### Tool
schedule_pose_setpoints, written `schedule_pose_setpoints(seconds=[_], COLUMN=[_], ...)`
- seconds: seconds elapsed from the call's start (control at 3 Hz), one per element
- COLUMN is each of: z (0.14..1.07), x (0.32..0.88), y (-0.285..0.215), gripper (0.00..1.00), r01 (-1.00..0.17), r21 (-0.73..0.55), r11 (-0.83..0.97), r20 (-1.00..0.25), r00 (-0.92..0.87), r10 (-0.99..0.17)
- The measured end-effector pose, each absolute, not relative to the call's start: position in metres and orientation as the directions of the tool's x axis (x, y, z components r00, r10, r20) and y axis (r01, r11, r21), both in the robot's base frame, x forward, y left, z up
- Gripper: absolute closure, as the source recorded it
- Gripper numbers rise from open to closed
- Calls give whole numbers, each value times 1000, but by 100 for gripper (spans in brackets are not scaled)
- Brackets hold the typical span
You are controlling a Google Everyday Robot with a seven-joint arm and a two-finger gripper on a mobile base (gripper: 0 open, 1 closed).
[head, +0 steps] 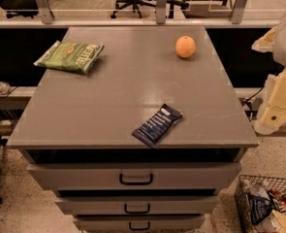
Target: Move orange near rxbar blueberry
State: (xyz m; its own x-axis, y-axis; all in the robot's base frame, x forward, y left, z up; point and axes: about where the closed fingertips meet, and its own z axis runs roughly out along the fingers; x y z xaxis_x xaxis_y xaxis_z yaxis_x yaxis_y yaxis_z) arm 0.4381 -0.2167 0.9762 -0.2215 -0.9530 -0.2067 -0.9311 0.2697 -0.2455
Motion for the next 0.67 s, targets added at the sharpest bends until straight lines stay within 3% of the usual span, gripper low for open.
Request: schedule_pose_setpoints(seconds=[0.67], z=[972], x=[471], y=[-219], gripper=[0], r01=[-918], r21=[-287], r11=[273], r20=[-258], r00=[-200], r10=[-945])
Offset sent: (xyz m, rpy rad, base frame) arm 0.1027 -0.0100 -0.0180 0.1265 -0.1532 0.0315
